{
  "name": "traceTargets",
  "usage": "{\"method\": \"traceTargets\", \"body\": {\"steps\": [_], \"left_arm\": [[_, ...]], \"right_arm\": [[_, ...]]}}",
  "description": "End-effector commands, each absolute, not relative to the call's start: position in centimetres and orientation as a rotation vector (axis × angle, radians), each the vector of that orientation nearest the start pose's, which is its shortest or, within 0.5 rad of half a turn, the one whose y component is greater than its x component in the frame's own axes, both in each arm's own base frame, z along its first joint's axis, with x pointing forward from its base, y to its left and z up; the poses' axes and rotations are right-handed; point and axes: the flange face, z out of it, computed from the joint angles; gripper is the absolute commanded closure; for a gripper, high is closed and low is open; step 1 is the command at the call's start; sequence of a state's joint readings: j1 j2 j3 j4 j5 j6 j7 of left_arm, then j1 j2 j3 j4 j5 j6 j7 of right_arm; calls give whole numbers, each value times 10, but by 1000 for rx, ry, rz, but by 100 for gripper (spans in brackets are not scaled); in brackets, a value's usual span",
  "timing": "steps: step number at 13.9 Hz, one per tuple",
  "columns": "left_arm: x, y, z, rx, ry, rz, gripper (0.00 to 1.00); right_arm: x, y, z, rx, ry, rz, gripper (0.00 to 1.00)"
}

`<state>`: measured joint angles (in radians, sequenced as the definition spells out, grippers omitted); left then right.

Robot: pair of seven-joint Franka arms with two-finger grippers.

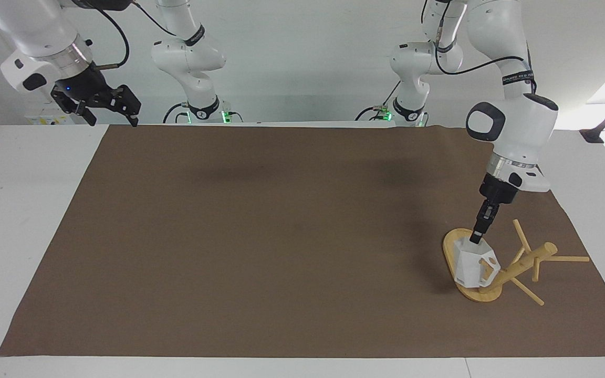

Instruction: Hang cup on rack

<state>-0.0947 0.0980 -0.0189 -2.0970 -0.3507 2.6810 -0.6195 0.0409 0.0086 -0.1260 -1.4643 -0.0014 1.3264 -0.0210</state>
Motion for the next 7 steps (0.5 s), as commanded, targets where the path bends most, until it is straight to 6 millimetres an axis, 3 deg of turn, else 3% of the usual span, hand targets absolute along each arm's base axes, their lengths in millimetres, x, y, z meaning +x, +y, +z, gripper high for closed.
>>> {"method": "traceTargets", "body": {"steps": [1, 2, 3, 4, 7], "left_arm": [[601, -55, 435, -3216, -1319, -658, 0], [598, -53, 441, -3223, -1310, -615, 0], [595, -50, 463, -3240, -1289, -581, 0], [592, -35, 478, -3234, -1273, -498, 0], [584, -23, 531, -3173, -963, -270, 0]], "right_arm": [[528, -51, 640, -3142, 147, 228, 0], [527, -57, 640, -3141, 179, 207, 0], [528, -63, 639, -3136, 210, 197, 0], [526, -76, 637, -3124, 248, 195, 0], [526, -89, 635, -3130, 282, 192, 0]]}}
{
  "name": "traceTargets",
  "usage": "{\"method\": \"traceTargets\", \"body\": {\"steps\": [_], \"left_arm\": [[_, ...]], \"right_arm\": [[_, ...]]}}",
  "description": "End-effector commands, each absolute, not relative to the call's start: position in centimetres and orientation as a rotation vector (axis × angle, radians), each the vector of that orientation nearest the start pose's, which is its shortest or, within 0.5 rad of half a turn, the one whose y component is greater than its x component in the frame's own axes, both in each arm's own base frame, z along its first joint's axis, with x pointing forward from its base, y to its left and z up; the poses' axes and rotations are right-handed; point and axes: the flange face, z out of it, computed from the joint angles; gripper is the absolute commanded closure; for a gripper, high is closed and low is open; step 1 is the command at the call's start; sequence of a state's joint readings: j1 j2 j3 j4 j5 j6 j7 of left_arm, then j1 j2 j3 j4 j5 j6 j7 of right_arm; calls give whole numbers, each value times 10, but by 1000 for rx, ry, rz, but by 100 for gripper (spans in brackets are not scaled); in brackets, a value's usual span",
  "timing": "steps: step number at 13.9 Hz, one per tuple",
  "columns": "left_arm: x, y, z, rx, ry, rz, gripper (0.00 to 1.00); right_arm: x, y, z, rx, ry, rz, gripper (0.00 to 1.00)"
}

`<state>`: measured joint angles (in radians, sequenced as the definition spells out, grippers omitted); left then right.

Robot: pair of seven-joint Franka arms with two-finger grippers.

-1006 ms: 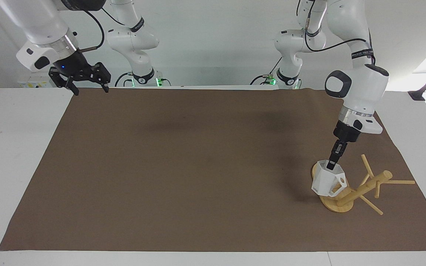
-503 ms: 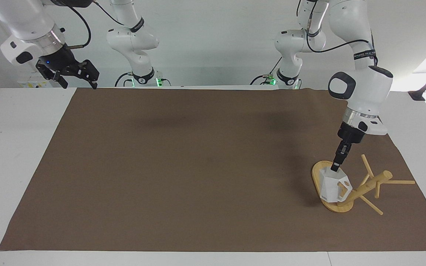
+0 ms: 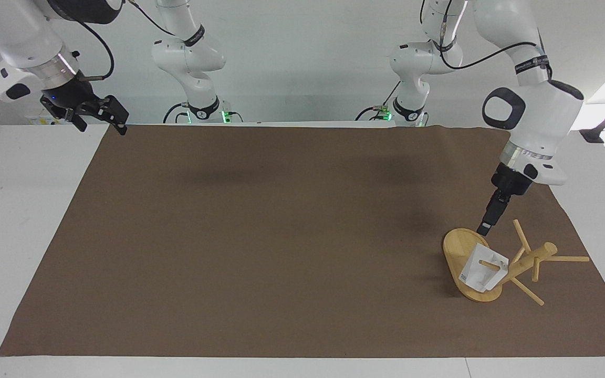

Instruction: Hang cup on rack

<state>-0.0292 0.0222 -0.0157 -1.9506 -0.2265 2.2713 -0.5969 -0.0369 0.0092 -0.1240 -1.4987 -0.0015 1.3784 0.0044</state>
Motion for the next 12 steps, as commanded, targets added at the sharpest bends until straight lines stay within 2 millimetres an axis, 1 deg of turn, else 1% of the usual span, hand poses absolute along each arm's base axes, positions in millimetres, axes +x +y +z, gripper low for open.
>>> {"method": "traceTargets", "body": {"steps": [1, 2, 4, 5, 6, 7, 8, 12], "left_arm": [[581, -21, 545, -3143, -764, -161, 0], [578, -22, 557, -3130, -593, -83, 0], [571, -17, 587, -3128, -223, 86, 0], [570, -15, 601, -3135, -90, 122, 0], [570, -15, 607, -3137, -37, 128, 0], [571, -18, 609, -3140, -27, 111, 0], [571, -21, 608, -3139, -19, 113, 0], [570, -18, 610, -3140, -10, 106, 0]], "right_arm": [[528, -90, 633, -3131, 278, 200, 0], [528, -90, 633, -3133, 273, 200, 0], [524, -89, 636, -3132, 269, 207, 0], [521, -88, 635, -3129, 271, 224, 0], [517, -90, 637, -3129, 278, 221, 0], [513, -90, 639, -3128, 280, 217, 0], [511, -90, 635, -3126, 280, 226, 0], [508, -91, 633, -3126, 272, 223, 0]]}}
